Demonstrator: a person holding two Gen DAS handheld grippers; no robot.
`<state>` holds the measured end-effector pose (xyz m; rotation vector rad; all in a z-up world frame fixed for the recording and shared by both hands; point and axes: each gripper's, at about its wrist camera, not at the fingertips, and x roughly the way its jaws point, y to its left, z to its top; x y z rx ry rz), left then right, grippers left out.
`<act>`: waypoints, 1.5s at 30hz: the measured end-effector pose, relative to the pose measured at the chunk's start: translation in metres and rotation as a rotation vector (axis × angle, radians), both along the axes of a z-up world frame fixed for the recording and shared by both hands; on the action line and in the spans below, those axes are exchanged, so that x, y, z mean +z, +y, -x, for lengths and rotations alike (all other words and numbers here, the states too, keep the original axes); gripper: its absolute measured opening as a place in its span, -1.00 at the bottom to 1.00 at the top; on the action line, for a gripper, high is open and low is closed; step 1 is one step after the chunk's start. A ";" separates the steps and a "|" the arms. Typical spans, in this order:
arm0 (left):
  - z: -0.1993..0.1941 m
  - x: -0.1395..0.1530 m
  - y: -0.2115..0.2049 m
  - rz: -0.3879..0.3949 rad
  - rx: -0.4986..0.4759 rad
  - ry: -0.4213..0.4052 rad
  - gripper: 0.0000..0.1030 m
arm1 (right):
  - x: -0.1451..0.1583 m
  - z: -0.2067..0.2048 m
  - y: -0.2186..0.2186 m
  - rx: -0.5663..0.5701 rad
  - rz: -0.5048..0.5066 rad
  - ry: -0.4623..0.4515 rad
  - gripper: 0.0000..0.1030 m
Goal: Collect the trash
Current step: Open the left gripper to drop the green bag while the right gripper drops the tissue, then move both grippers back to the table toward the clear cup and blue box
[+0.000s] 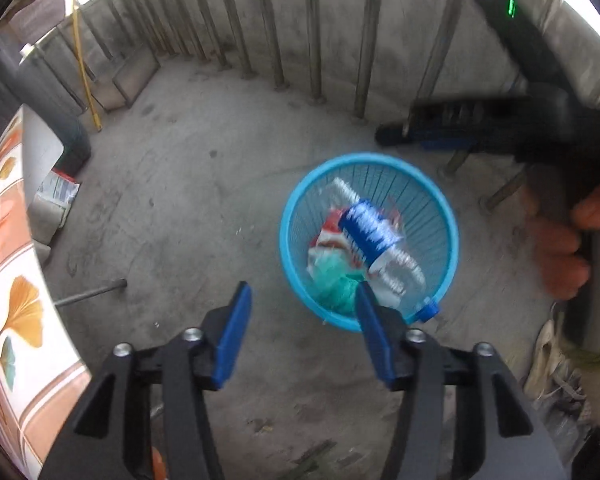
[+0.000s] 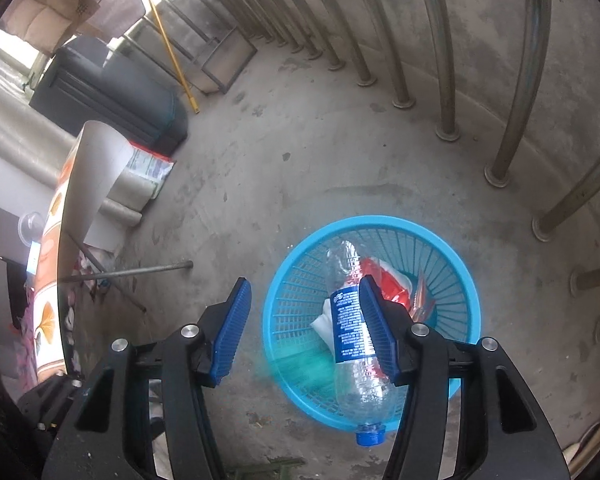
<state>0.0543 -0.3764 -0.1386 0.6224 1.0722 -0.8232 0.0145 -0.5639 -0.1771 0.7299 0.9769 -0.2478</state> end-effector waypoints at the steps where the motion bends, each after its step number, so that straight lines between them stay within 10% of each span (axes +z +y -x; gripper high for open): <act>1: -0.002 0.009 0.007 0.033 0.014 0.000 0.06 | -0.001 -0.001 0.001 0.008 0.004 0.003 0.05; 12: -0.035 0.127 0.128 0.406 0.250 -0.076 0.32 | 0.025 -0.018 0.037 0.118 0.058 -0.044 0.17; 18: -0.063 0.153 0.232 0.473 0.496 -0.171 0.35 | 0.073 -0.043 0.069 0.210 0.084 -0.142 0.20; 33: -0.099 0.151 0.421 0.617 0.938 -0.171 0.42 | 0.202 -0.180 0.270 0.689 0.176 -0.413 0.49; 45: -0.123 0.119 0.478 0.644 1.063 -0.116 0.46 | 0.183 -0.391 0.371 0.636 0.113 -0.253 0.64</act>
